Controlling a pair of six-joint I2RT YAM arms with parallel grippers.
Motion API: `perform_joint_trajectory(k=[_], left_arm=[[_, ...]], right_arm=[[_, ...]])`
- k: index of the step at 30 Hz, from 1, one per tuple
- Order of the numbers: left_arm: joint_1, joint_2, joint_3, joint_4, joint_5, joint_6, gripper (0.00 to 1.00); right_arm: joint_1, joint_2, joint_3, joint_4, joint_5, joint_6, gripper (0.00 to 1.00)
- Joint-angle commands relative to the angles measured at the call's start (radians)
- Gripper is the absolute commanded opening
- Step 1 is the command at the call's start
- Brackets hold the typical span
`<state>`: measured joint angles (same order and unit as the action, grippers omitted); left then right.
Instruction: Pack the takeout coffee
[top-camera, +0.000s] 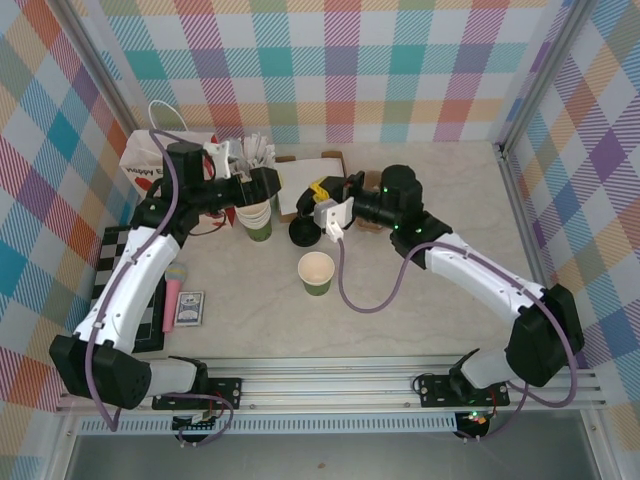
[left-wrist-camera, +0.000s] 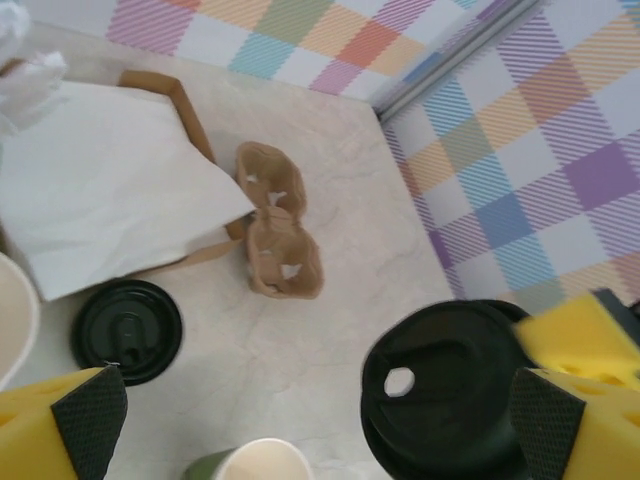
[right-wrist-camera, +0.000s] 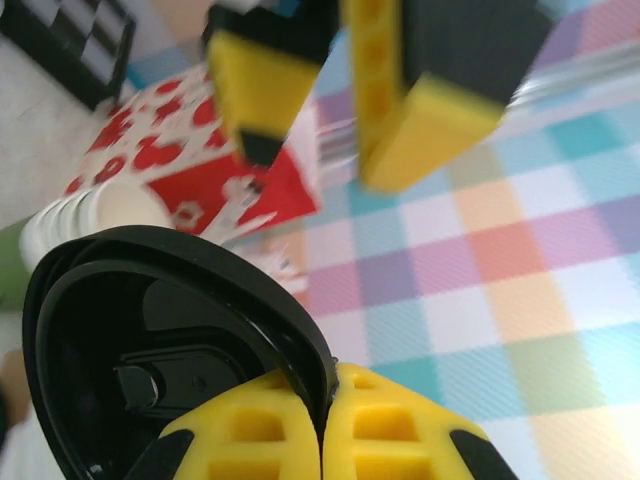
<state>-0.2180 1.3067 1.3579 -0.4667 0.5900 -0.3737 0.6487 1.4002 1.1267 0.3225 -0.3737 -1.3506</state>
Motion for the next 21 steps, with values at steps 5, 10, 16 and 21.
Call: perform_joint_trajectory(k=[5, 10, 16, 21], left_arm=[[0.012, 0.046, 0.097, -0.074, 0.365, -0.076, 0.99], [0.012, 0.057, 0.178, -0.122, 0.517, -0.036, 0.98], [0.012, 0.065, 0.298, -0.365, 0.642, 0.210, 0.87], [0.012, 0.116, 0.415, -0.580, 0.642, 0.390, 0.74]], right_arm=[[-0.001, -0.084, -0.101, 0.447, -0.222, -0.182, 0.00], [0.000, -0.089, -0.130, 0.589, -0.250, -0.241, 0.00], [0.002, -0.090, -0.153, 0.618, -0.299, -0.327, 0.00], [0.009, -0.071, -0.125, 0.647, -0.343, -0.332, 0.00]])
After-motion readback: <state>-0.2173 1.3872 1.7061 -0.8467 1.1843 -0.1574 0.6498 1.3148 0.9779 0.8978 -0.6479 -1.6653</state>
